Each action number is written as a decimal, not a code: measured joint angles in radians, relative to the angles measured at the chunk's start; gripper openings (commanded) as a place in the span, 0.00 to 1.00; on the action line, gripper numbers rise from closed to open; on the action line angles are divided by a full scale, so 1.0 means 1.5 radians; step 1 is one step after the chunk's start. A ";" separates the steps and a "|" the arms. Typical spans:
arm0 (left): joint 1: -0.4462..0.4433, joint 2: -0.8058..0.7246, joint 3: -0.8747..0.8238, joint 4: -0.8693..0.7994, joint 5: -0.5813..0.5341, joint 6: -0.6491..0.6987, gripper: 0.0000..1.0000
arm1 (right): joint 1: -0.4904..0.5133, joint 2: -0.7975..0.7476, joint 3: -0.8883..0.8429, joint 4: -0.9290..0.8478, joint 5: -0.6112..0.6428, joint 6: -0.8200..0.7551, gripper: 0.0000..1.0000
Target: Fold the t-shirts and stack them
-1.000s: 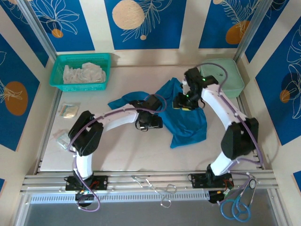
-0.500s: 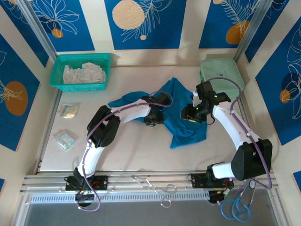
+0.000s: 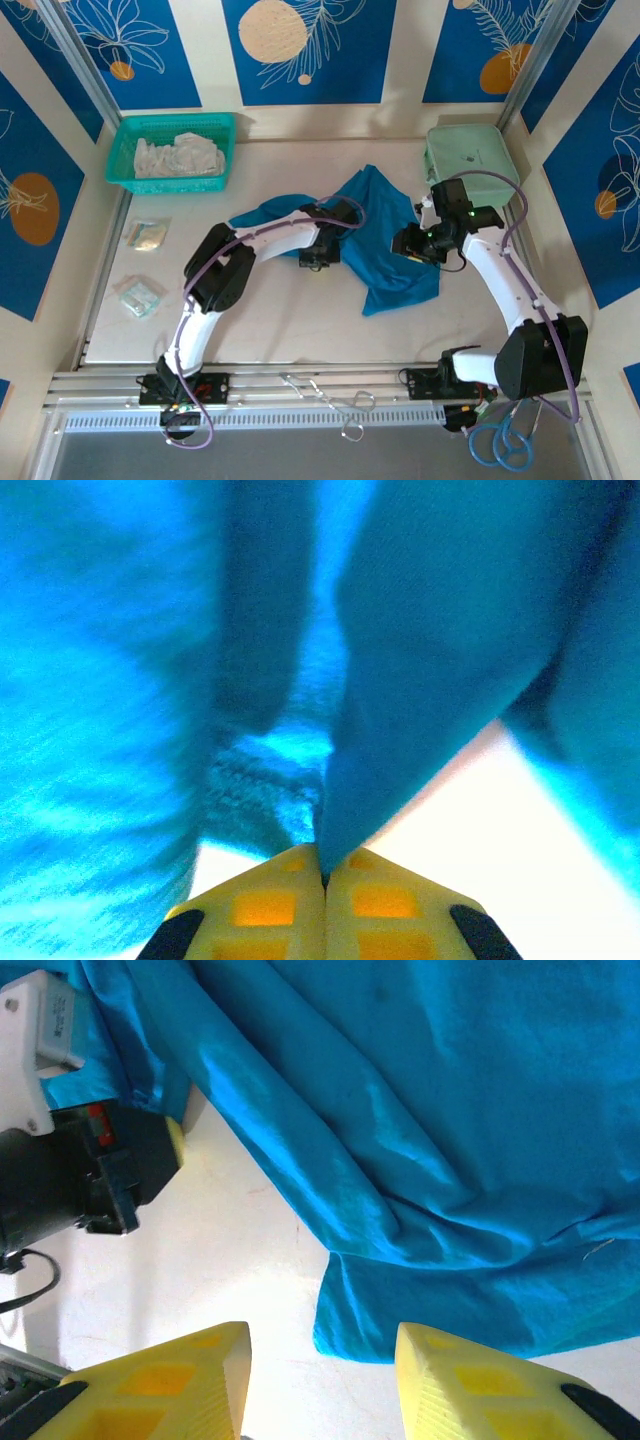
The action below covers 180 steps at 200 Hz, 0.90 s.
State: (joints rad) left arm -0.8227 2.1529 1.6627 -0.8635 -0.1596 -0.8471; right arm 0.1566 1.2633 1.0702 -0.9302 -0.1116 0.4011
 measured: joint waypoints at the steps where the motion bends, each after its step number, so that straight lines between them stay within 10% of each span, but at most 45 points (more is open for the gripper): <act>1: 0.000 -0.002 -0.002 -0.001 0.000 0.001 0.00 | 0.000 -0.001 -0.001 0.000 -0.001 0.000 0.43; 91: 0.008 -0.440 -0.139 -0.224 -0.094 0.063 0.00 | 0.049 -0.011 -0.159 0.045 -0.007 0.119 0.47; 180: 0.127 -0.588 -0.303 -0.327 -0.167 0.047 0.00 | 0.211 -0.063 -0.284 0.045 0.094 0.327 0.57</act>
State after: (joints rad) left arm -0.6327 1.2709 1.2083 -1.3544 -0.4095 -0.7761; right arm 0.4725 1.1687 0.6445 -0.8623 0.0299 0.8917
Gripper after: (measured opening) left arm 0.056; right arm 0.565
